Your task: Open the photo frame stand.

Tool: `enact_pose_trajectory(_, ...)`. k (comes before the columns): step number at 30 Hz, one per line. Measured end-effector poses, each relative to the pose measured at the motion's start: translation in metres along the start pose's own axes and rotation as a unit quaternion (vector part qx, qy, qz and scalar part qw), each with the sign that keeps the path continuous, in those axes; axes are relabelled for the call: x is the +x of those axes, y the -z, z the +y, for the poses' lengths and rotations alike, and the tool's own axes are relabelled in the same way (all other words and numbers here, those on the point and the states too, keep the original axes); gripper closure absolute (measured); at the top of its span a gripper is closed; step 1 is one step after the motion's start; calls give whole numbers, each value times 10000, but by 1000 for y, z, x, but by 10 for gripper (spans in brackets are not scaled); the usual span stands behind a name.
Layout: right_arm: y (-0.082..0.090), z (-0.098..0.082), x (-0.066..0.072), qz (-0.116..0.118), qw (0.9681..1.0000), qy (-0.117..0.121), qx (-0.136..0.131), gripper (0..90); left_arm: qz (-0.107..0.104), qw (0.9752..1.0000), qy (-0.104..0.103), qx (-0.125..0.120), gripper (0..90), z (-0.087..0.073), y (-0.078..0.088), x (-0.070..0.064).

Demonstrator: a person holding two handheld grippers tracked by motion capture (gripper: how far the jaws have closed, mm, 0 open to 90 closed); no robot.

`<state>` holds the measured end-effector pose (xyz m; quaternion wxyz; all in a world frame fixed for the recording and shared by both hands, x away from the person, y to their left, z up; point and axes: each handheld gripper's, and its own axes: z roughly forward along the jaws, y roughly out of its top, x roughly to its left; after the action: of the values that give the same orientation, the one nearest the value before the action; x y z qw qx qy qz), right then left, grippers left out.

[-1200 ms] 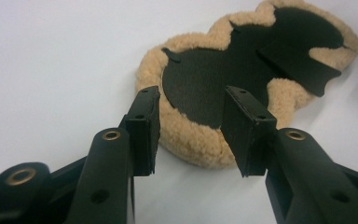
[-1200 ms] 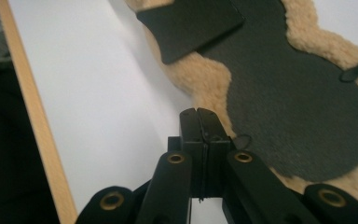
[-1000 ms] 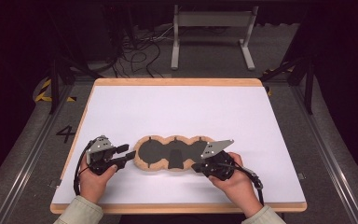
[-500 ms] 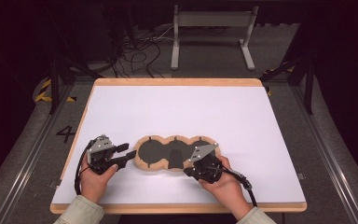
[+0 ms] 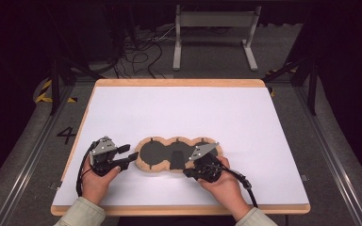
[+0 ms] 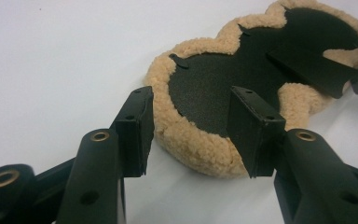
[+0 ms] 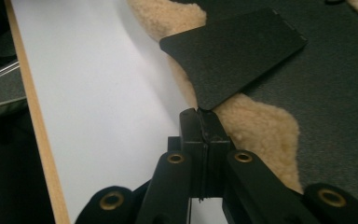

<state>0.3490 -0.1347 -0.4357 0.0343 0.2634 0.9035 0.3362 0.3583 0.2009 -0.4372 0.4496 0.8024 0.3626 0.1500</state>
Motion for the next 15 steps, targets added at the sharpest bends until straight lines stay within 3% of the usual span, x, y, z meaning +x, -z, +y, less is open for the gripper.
enact_pose_trajectory(8,15,7,-7,165,9984,-133,-519,900,91,9999,-82,-38,478,-1,-2,1)
enact_pose_trajectory(10,18,11,-9,108,9982,-108,-587,900,120,9999,-14,-29,472,-1,-2,0)
enact_pose_trajectory(15,25,12,-13,93,9967,-234,-777,900,275,9996,-72,-20,454,2,0,-2)
